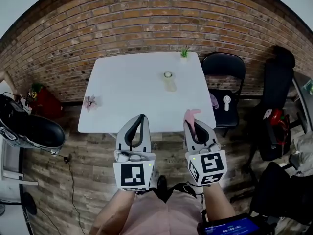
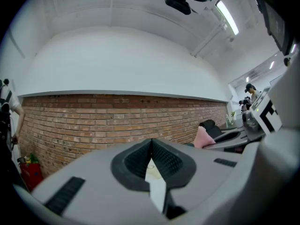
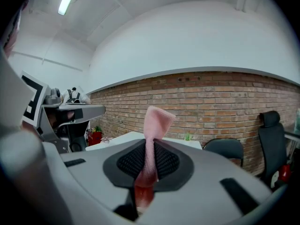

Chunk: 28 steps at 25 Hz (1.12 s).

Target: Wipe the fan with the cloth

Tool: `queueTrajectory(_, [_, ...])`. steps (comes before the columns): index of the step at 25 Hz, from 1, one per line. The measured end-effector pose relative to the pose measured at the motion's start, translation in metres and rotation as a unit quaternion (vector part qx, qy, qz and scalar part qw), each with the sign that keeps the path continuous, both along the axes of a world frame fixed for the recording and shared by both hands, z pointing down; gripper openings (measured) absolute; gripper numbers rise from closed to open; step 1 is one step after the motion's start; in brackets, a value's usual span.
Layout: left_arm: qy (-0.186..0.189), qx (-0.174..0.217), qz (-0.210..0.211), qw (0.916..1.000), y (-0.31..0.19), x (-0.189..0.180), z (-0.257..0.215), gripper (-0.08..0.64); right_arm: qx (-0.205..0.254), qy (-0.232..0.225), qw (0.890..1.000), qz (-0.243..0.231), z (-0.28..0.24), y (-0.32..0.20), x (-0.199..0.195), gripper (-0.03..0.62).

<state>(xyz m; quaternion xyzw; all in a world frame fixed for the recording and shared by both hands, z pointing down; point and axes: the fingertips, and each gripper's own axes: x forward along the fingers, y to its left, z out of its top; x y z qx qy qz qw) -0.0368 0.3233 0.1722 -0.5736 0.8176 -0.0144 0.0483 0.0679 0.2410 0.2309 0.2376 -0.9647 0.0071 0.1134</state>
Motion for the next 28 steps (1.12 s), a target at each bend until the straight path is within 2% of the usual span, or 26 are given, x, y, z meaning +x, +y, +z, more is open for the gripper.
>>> queueTrajectory(4, [0.010, -0.009, 0.005, 0.9999, -0.013, -0.004, 0.013, 0.011, -0.007, 0.000, 1.000, 0.011, 0.008, -0.014, -0.001, 0.038])
queueTrajectory(9, [0.007, -0.047, 0.013, 0.9988, -0.032, -0.011, 0.036, 0.011, -0.015, 0.002, 1.000, 0.020, 0.016, -0.032, -0.003, 0.038])
queueTrajectory(16, [0.007, -0.051, 0.016, 0.9986, -0.076, -0.027, 0.047, 0.011, -0.029, 0.006, 0.999, 0.025, 0.030, -0.073, -0.017, 0.040])
queueTrajectory(22, [0.028, -0.065, 0.003, 0.9975, -0.130, -0.051, 0.065, 0.011, -0.050, 0.014, 0.999, 0.014, 0.051, -0.127, -0.041, 0.040])
queueTrajectory(26, [0.034, -0.102, -0.009, 0.9942, -0.169, -0.070, 0.078, 0.012, -0.059, 0.015, 0.998, 0.003, 0.056, -0.173, -0.062, 0.040])
queueTrajectory(28, [0.029, -0.100, -0.011, 0.9945, -0.191, -0.079, 0.077, 0.011, -0.061, 0.015, 0.998, -0.003, 0.055, -0.194, -0.074, 0.040])
